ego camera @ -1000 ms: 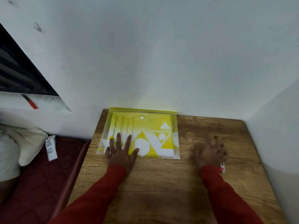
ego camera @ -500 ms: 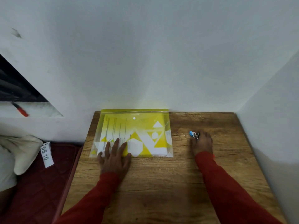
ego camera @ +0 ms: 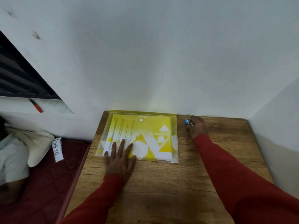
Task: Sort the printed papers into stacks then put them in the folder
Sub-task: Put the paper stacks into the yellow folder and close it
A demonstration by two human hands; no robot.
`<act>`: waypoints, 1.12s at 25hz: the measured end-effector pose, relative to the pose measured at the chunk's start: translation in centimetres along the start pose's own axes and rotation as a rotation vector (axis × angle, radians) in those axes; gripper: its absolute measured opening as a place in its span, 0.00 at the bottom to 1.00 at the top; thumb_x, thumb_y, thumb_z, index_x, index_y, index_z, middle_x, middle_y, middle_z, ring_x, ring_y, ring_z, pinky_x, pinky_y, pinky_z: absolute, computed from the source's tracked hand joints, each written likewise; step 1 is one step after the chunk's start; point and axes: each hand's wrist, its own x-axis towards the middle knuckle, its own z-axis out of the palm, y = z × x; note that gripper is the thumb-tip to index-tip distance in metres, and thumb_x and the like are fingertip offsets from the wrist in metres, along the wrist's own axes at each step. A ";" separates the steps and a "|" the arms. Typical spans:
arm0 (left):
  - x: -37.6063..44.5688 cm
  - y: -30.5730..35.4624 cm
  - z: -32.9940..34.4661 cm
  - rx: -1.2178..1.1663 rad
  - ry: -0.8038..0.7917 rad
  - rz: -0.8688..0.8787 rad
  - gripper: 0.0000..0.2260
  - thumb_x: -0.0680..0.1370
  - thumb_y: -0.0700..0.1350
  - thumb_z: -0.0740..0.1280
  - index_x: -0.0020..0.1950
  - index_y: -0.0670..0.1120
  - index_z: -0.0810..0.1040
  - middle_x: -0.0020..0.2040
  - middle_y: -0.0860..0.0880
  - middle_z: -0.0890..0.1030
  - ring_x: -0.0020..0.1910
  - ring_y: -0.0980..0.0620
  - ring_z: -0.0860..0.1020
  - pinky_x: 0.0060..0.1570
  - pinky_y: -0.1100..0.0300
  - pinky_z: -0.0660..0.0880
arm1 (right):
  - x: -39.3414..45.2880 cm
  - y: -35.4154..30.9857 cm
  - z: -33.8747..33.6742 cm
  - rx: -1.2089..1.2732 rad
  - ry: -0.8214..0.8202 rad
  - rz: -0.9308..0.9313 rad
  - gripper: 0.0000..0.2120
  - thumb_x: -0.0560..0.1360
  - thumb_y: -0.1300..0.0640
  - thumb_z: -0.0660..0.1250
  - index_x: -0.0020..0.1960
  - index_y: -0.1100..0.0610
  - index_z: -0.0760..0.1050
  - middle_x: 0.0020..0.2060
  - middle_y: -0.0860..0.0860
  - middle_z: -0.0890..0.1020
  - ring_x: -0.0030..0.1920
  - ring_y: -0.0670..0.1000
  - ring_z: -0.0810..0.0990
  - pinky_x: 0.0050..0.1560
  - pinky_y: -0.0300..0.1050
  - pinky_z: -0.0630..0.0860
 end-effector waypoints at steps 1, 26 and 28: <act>0.0 0.0 0.0 0.001 -0.002 -0.002 0.27 0.78 0.67 0.46 0.77 0.66 0.46 0.79 0.59 0.41 0.78 0.50 0.37 0.74 0.39 0.42 | 0.2 -0.3 0.0 0.039 0.014 0.015 0.24 0.69 0.68 0.71 0.64 0.60 0.76 0.60 0.61 0.76 0.61 0.60 0.74 0.61 0.43 0.68; -0.1 0.5 -0.4 0.017 -0.033 0.010 0.28 0.76 0.69 0.43 0.75 0.67 0.52 0.79 0.57 0.51 0.78 0.45 0.48 0.71 0.35 0.45 | -12.9 -3.2 4.4 -0.606 -0.342 -0.361 0.24 0.76 0.52 0.57 0.72 0.45 0.67 0.72 0.49 0.68 0.70 0.62 0.68 0.65 0.61 0.67; 0.0 0.5 -0.7 0.018 -0.057 0.019 0.30 0.74 0.70 0.38 0.76 0.67 0.49 0.79 0.57 0.48 0.78 0.45 0.45 0.71 0.36 0.44 | -13.1 -3.2 4.1 -0.600 -0.412 -0.368 0.26 0.78 0.47 0.47 0.76 0.45 0.59 0.77 0.48 0.60 0.75 0.60 0.58 0.71 0.59 0.58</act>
